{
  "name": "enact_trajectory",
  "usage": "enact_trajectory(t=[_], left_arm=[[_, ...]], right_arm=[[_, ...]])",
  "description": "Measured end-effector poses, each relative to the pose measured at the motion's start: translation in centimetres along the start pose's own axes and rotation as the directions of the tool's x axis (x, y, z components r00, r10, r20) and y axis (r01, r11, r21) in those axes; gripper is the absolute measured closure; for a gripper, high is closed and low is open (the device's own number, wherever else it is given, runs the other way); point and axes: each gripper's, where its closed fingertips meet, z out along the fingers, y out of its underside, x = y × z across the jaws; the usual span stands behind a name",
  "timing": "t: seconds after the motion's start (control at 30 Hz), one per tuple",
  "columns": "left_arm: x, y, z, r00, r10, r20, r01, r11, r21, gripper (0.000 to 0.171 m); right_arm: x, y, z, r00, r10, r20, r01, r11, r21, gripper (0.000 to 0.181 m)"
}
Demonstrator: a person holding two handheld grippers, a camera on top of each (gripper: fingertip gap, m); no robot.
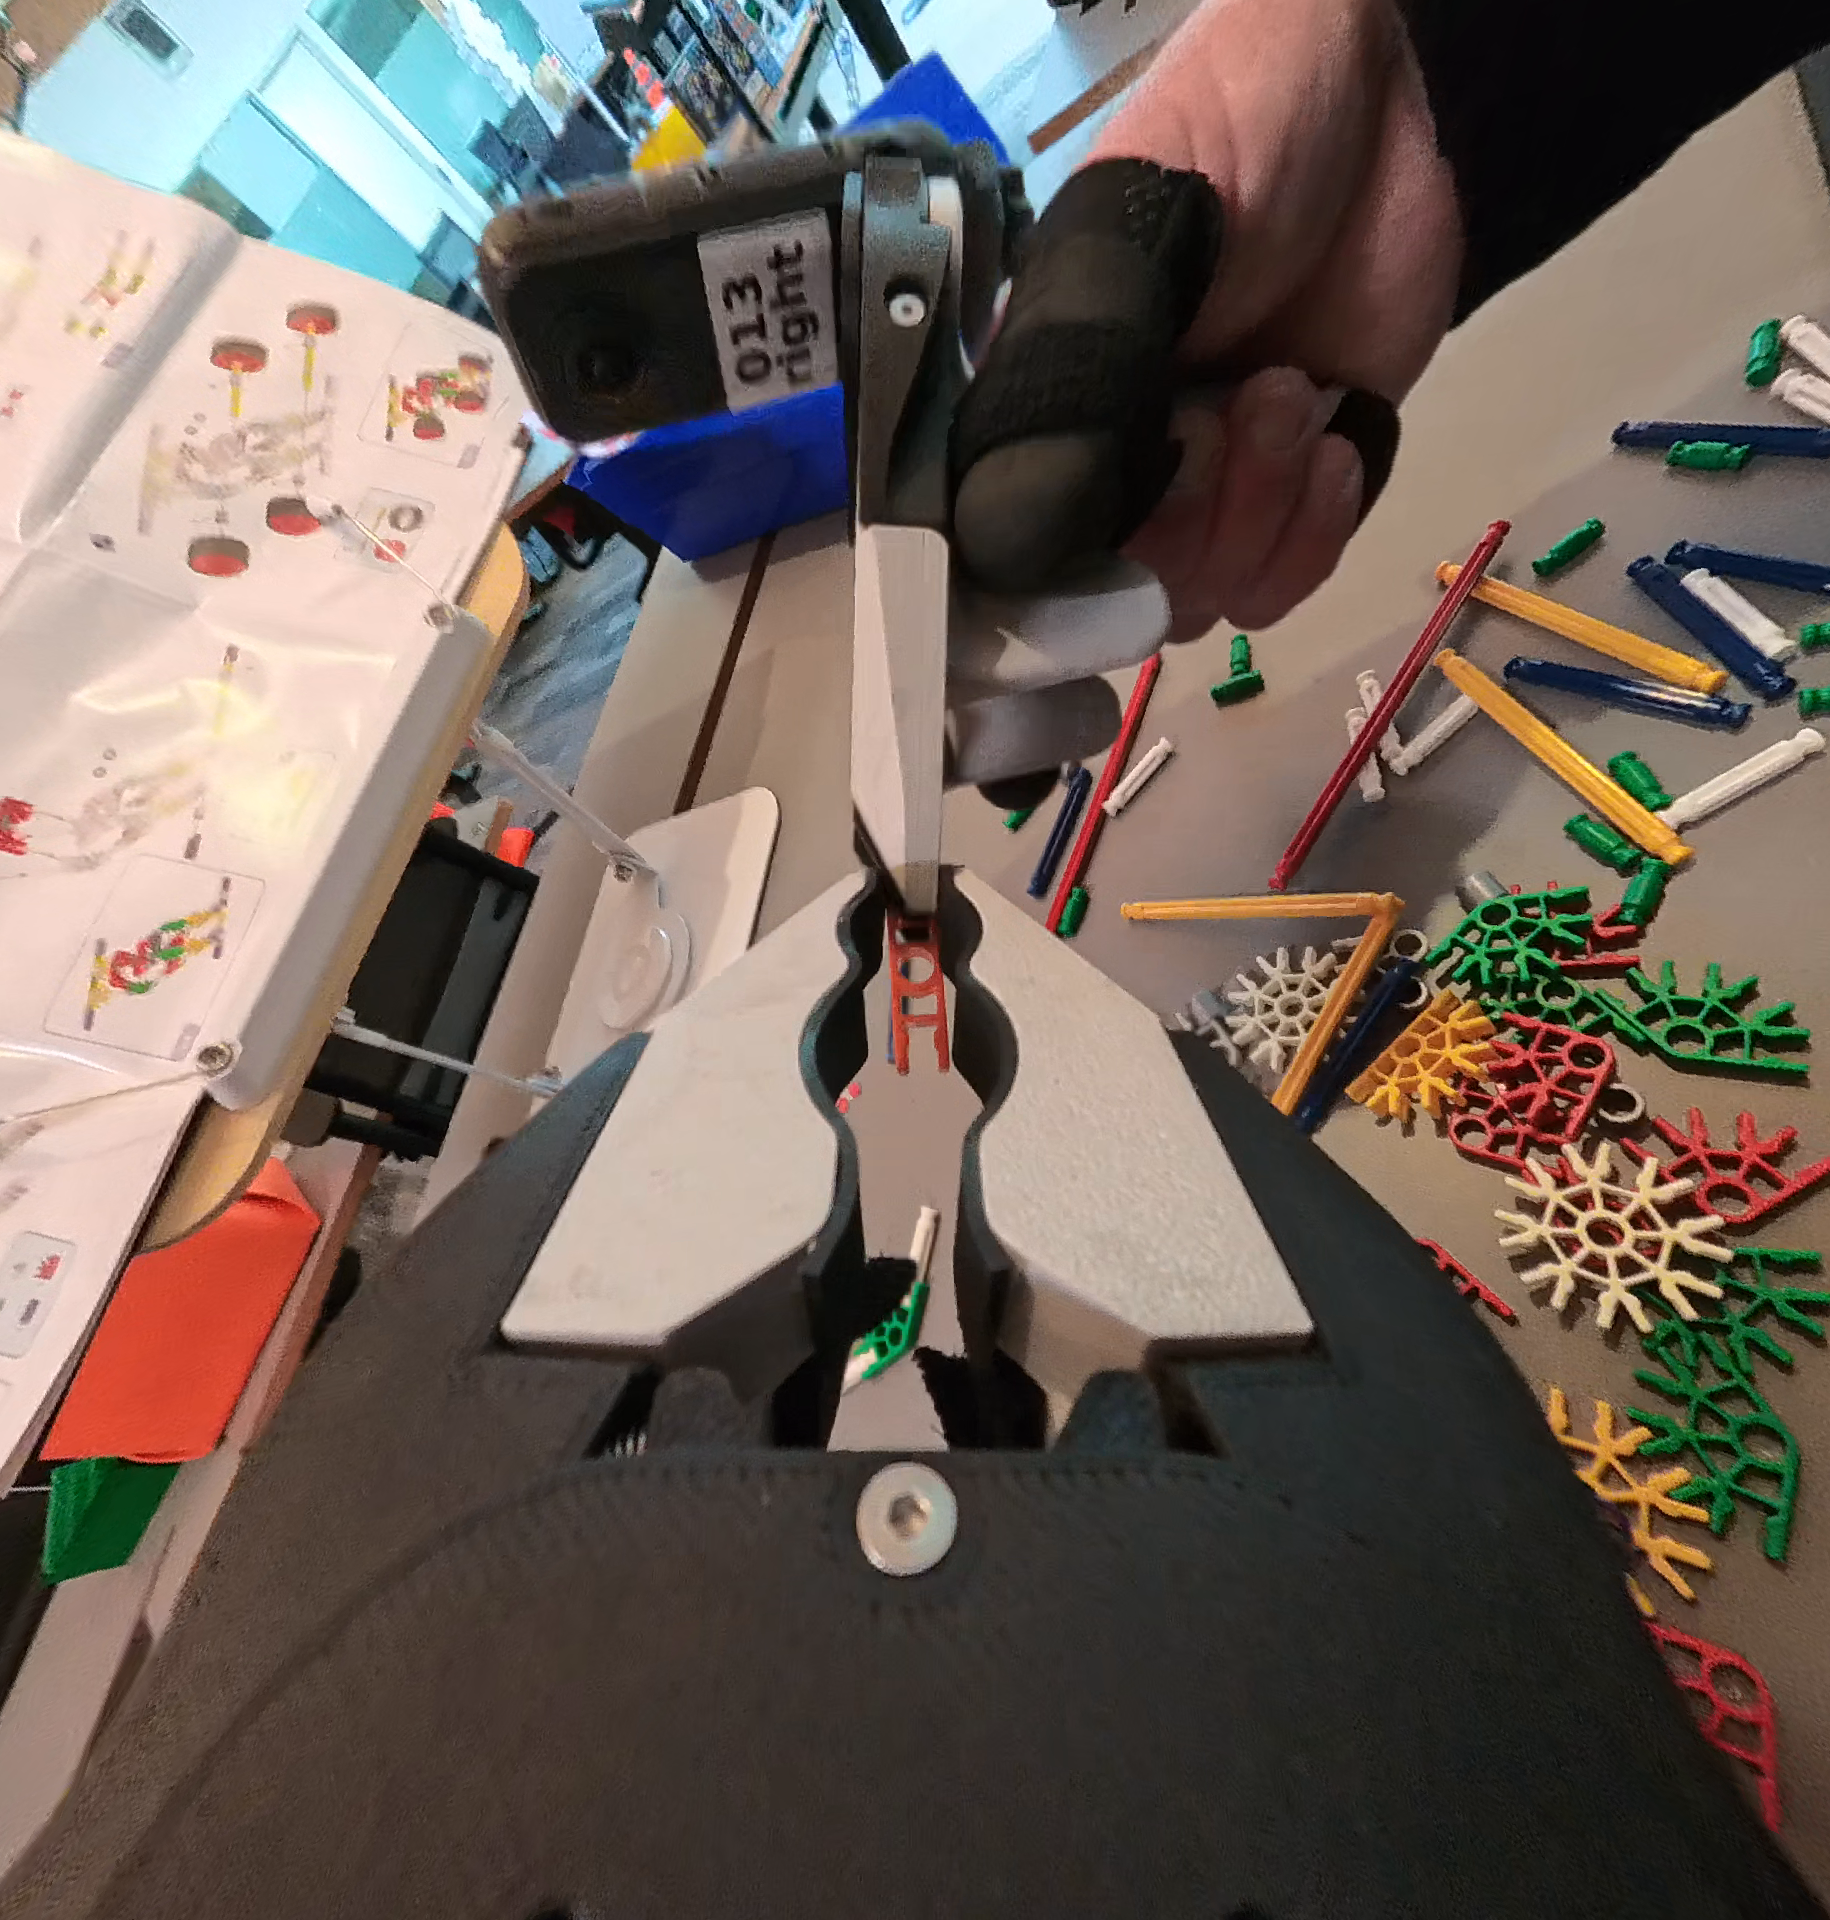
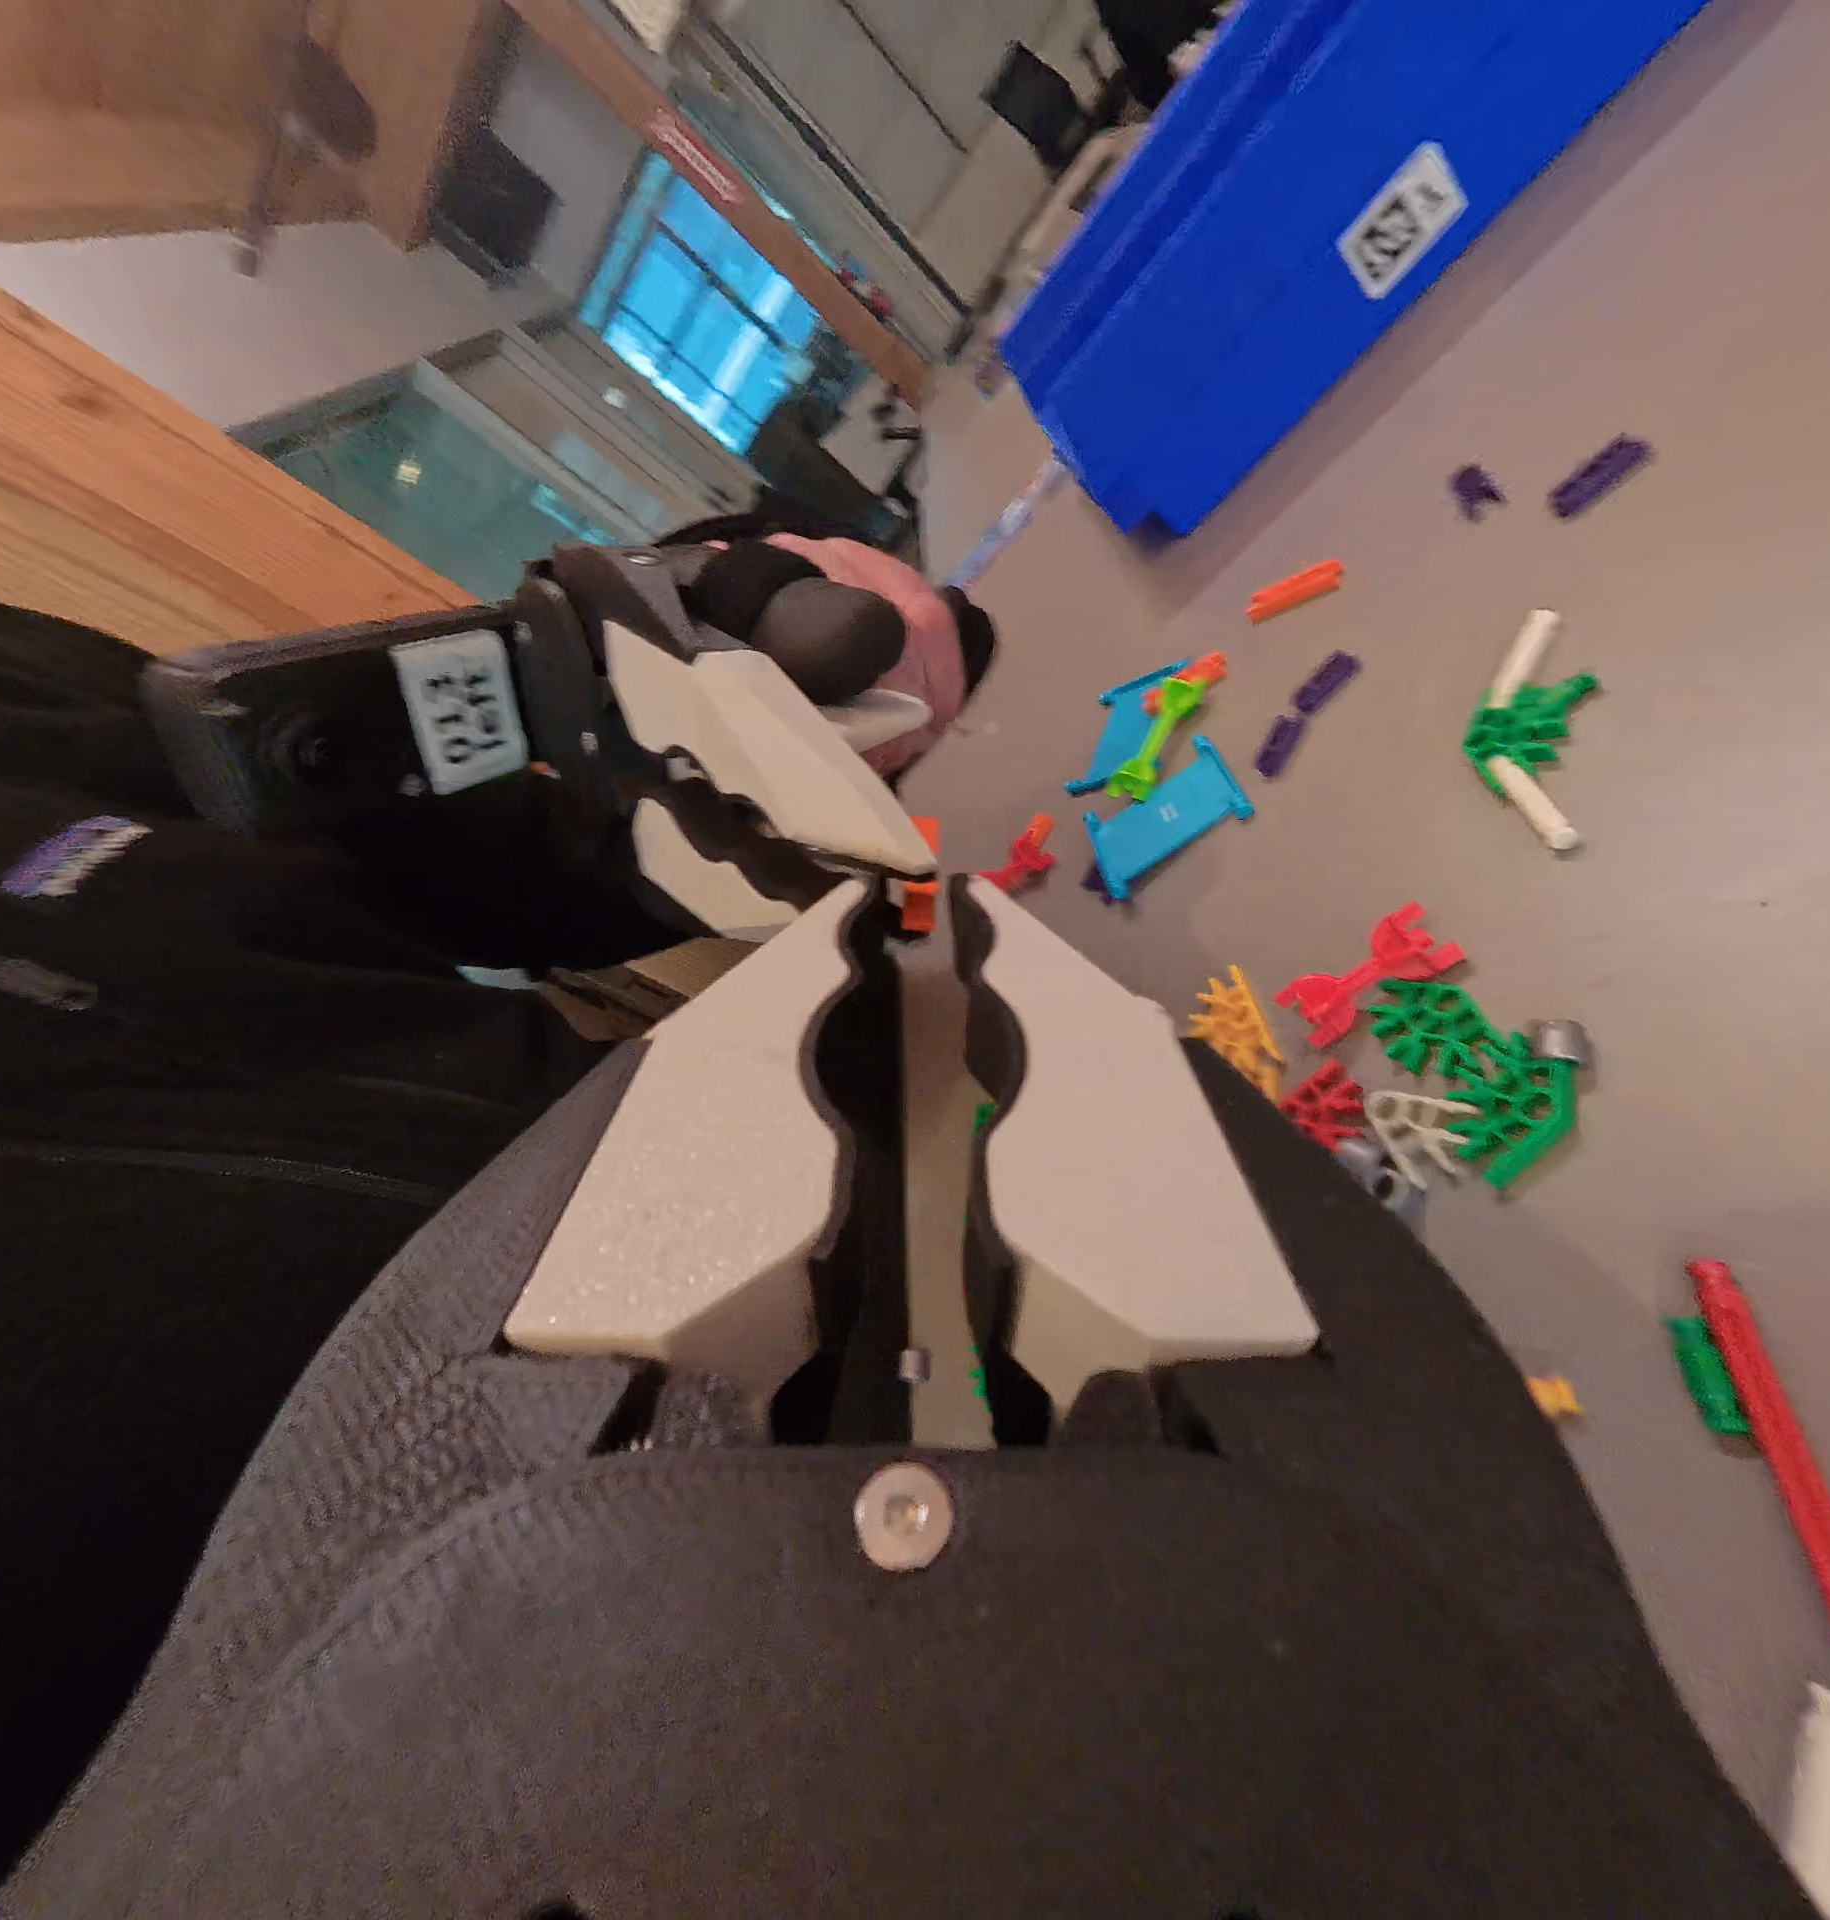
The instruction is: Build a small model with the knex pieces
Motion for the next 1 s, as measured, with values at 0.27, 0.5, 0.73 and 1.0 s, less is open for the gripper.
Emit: enact_trajectory(t=[0.27, 0.5, 0.73, 1.0], left_arm=[[0.2, -0.7, -0.3, 1.0, -0.017, 0.004, 0.016, 0.999, 0.033, 0.164], [-0.9, 0.7, -1.7, 0.989, -0.144, 0.033, 0.143, 0.989, 0.02, 0.152], [-0.5, 0.0, -1.6, 0.987, -0.164, 0.007, 0.163, 0.986, 0.044, 0.164], [0.6, 0.1, -1.5, 0.97, -0.222, -0.104, 0.224, 0.974, 0.016, 0.164]], right_arm=[[-0.9, 0.1, -0.3, 0.996, 0.04, 0.076, -0.047, 0.995, 0.092, 0.177], [-1.1, -1.1, -1.5, 0.99, 0.084, 0.111, -0.103, 0.978, 0.183, 0.178], [-1.3, -0.6, -1.3, 0.987, 0.107, 0.123, -0.126, 0.979, 0.16, 0.178], [0.3, 0.5, -2.4, 0.927, -0.273, -0.258, 0.262, 0.962, -0.076, 0.148]])
